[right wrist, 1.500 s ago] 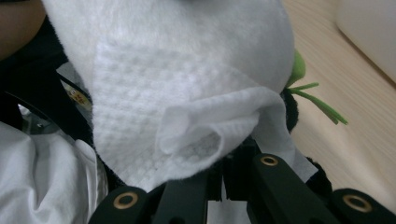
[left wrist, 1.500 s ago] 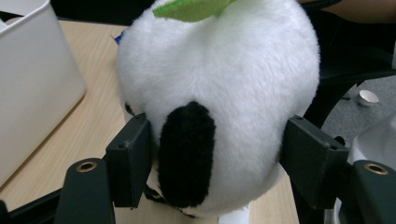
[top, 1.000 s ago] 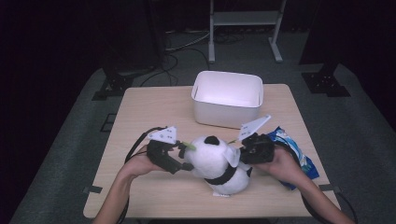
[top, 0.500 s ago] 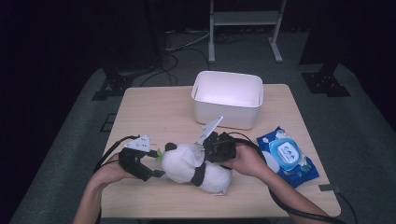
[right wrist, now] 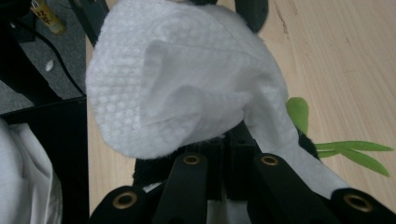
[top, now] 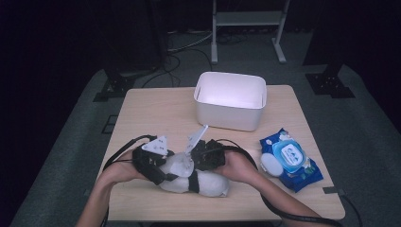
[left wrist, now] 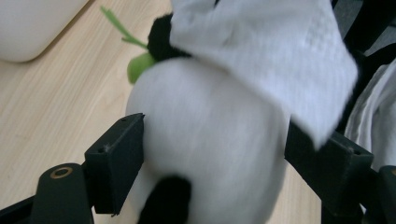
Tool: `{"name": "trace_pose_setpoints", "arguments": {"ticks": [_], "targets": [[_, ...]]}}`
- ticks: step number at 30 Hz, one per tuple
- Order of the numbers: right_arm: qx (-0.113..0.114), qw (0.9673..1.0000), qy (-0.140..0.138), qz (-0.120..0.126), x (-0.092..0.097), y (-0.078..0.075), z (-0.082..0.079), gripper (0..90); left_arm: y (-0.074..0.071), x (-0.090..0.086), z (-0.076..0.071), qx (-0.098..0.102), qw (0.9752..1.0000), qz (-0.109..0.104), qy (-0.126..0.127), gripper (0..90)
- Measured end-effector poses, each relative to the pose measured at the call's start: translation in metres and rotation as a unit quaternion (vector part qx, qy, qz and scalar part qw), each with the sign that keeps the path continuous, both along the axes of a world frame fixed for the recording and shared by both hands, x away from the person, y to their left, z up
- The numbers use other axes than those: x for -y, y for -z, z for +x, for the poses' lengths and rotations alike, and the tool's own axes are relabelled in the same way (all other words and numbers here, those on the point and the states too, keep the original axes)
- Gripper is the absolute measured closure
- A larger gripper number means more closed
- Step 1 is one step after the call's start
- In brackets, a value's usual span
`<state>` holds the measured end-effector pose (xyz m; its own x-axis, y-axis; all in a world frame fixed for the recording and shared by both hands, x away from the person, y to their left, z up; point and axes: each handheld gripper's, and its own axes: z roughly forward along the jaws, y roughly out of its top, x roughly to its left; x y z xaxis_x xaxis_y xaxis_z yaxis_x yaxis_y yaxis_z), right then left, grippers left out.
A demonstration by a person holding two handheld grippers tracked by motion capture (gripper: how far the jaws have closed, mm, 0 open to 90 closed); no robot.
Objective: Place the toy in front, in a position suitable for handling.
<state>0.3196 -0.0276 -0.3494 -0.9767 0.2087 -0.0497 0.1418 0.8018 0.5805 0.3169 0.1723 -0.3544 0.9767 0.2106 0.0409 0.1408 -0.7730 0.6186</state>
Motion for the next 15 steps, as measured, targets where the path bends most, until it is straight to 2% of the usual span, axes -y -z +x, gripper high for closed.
{"name": "trace_pose_setpoints", "arguments": {"ticks": [2,4,8,11,15], "targets": [[-0.003,1.0000,0.002,0.004,0.002,-0.001,0.000,86.6,-0.001,0.008,0.002,0.001,1.0000,0.001,0.005,20.0],[-0.005,0.9999,0.004,0.011,0.008,-0.004,0.000,86.6,-0.001,0.011,0.003,0.003,0.9999,0.008,0.008,25.5],[-0.002,0.9997,0.013,0.020,0.023,-0.010,-0.002,86.5,0.001,0.014,0.007,0.001,0.9997,0.024,0.002,31.2],[-0.001,0.9992,0.022,0.033,0.036,-0.015,-0.003,86.5,0.002,0.012,0.008,-0.003,0.9997,0.025,-0.003,32.7],[0.008,0.9982,0.037,0.047,0.057,-0.020,-0.005,86.6,0.006,0.004,0.010,-0.010,0.9998,0.014,-0.011,35.1]]}}
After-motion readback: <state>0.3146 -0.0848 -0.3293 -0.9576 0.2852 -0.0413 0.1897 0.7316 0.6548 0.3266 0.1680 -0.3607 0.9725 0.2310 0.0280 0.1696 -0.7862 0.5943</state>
